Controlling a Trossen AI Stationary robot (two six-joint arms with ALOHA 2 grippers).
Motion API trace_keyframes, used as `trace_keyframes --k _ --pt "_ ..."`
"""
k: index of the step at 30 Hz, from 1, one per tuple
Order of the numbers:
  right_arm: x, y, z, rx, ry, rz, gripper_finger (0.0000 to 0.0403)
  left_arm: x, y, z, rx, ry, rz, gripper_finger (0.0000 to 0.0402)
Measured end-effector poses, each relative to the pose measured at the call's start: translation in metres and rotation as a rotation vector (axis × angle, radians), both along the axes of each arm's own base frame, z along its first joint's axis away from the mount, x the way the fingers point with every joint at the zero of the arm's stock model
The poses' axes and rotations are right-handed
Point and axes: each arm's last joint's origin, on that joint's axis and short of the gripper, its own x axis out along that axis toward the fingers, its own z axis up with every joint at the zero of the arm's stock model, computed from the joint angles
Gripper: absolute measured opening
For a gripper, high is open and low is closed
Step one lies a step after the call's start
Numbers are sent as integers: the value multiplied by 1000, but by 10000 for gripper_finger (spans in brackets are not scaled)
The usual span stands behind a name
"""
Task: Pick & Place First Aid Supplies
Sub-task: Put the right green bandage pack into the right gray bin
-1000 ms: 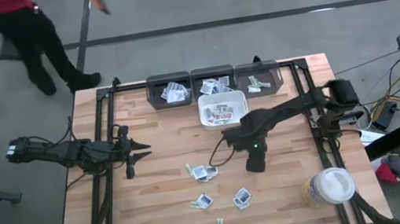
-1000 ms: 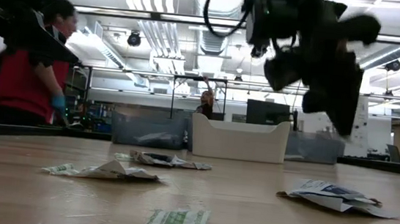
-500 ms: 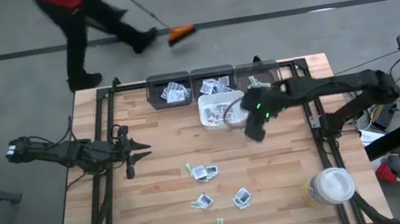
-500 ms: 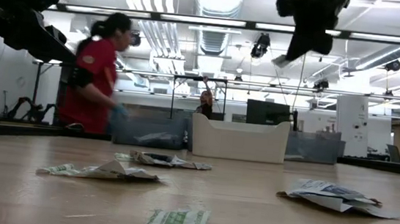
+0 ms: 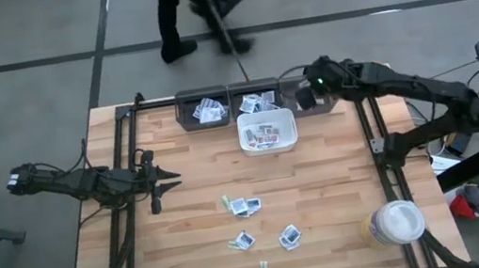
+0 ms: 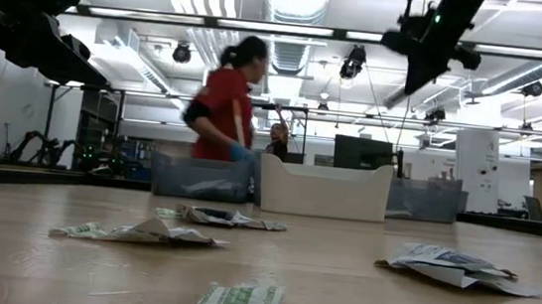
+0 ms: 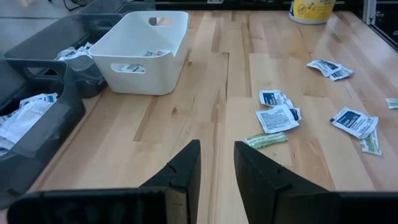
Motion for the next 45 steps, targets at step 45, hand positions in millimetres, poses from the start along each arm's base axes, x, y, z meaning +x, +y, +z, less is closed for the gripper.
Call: trace_keyframes --k 45 --pt "55 -156 -127 475 609 50 18 0 2 0 18 -7 56 94"
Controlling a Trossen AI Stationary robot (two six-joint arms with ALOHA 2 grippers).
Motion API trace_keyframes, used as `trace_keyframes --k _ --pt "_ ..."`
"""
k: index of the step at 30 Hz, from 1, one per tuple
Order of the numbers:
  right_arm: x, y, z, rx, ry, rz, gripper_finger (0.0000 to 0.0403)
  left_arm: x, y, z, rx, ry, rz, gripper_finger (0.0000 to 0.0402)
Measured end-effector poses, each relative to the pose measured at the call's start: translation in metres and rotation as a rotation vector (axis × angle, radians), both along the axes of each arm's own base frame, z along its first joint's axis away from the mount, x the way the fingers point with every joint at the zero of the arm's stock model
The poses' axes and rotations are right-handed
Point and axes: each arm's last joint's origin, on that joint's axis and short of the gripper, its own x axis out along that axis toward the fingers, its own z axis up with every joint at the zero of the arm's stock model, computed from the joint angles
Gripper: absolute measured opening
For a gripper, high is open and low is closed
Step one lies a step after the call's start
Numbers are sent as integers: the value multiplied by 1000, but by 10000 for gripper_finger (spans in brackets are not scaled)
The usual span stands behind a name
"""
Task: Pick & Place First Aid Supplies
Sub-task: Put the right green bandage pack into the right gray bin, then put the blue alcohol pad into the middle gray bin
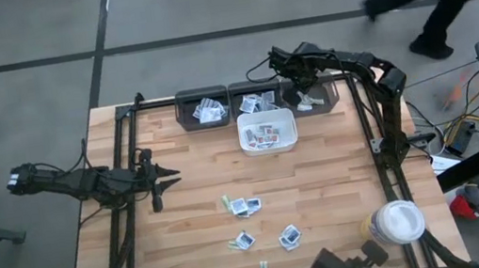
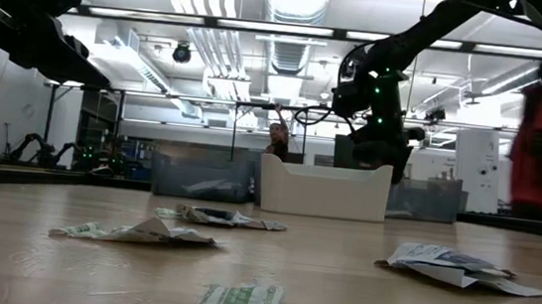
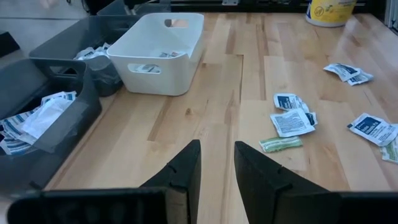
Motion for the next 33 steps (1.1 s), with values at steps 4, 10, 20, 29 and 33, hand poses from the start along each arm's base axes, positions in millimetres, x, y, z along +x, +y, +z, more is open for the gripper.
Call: trace_keyframes --k 4,10,20,29,33 --pt "0 0 2 3 -2 -1 48 0 0 0 -1 0 -1 94" --pt "-2 5 21 66 30 -15 95 0 0 0 -1 1 -2 94" --pt "18 61 95 453 -354 -141 105 0 0 0 -8 -1 0 94" --pt "43 159 150 476 -573 192 86 0 0 0 -47 -8 15 94" --pt "57 205 155 491 -612 362 79 0 0 0 -57 -9 13 94"
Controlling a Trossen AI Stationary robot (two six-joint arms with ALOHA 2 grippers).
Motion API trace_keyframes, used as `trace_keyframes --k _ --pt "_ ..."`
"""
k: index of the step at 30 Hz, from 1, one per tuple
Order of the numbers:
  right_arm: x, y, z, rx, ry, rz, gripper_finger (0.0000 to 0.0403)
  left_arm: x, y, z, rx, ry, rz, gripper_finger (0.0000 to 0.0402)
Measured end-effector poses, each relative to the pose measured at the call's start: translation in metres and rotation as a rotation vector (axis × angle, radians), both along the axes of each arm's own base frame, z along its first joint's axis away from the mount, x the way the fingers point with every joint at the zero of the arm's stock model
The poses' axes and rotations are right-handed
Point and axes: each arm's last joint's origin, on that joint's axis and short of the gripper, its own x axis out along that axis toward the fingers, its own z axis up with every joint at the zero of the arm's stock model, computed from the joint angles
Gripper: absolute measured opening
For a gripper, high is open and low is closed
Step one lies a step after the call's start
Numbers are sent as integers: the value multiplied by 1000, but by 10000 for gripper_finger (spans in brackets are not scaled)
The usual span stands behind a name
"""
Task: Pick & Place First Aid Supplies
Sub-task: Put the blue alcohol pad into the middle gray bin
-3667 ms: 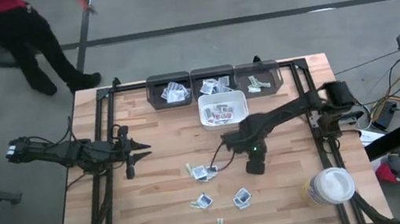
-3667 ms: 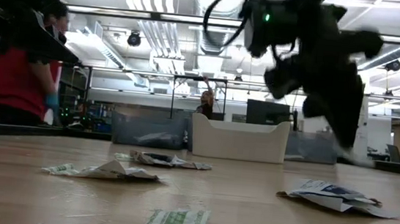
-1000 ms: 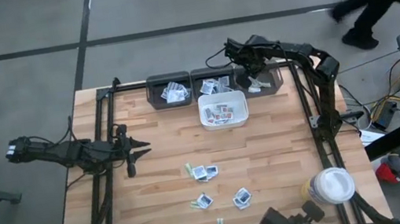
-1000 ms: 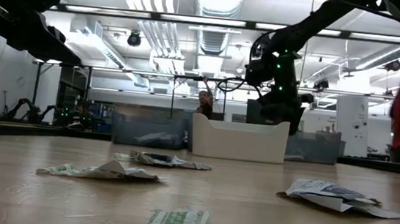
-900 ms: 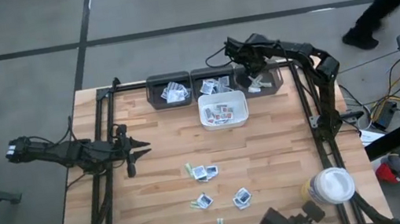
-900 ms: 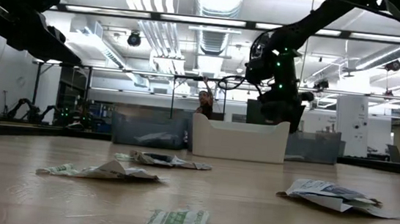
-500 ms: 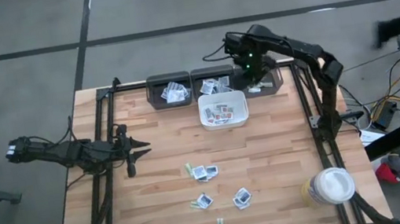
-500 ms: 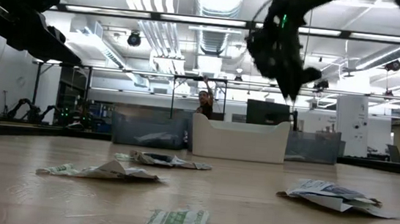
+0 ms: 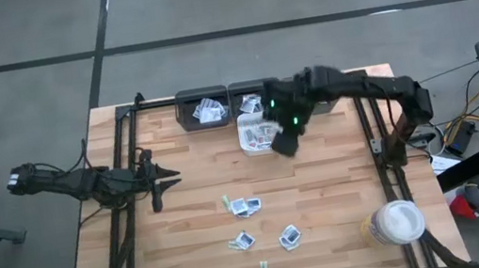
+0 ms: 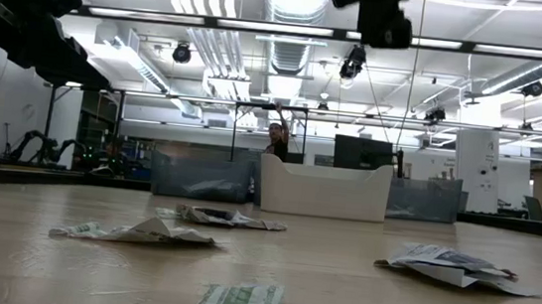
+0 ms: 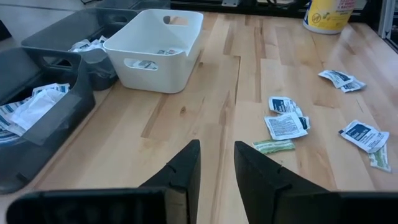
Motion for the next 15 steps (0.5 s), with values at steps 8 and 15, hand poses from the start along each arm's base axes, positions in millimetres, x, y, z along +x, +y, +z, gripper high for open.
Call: trace_keyframes --k 8,15 --pt "17 92 -17 5 49 112 74 0 0 0 -8 -2 4 94" --pt "23 153 -55 -76 186 44 93 0 0 0 -41 -8 21 94"
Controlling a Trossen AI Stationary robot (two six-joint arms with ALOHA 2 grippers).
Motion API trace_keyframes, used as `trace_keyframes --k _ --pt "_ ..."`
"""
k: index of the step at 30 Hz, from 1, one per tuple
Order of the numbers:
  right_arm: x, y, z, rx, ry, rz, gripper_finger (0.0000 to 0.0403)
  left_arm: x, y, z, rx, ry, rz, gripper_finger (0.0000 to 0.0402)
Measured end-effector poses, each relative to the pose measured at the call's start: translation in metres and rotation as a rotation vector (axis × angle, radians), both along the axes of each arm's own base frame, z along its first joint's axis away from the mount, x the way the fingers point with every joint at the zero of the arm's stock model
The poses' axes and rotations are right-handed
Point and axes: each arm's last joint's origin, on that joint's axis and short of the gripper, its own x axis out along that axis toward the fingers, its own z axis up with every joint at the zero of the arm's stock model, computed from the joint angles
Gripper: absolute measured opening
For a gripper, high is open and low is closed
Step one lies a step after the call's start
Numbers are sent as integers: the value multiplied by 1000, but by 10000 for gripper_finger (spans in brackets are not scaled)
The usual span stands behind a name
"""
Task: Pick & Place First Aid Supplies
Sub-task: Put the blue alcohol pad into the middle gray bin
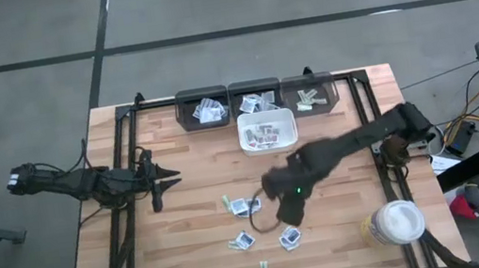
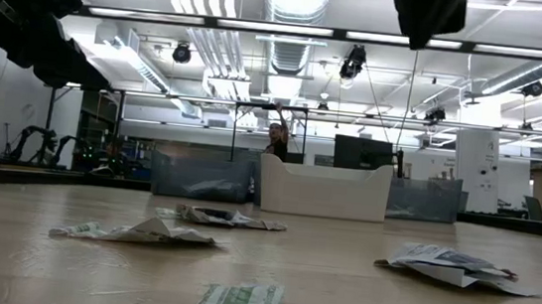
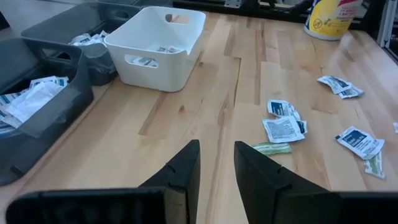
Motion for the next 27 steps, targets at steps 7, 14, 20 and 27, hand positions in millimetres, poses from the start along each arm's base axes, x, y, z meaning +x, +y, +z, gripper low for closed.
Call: trace_keyframes --k 7,14,20,27 --pt "8 34 -38 -16 94 -8 119 0 0 0 -1 0 1 94" --pt "20 48 -82 -57 210 -41 138 0 0 0 0 2 3 94" --pt "30 52 -122 -88 312 -41 144 0 0 0 -4 1 5 94" --pt "34 56 -145 -100 358 -38 135 0 0 0 -4 1 4 94"
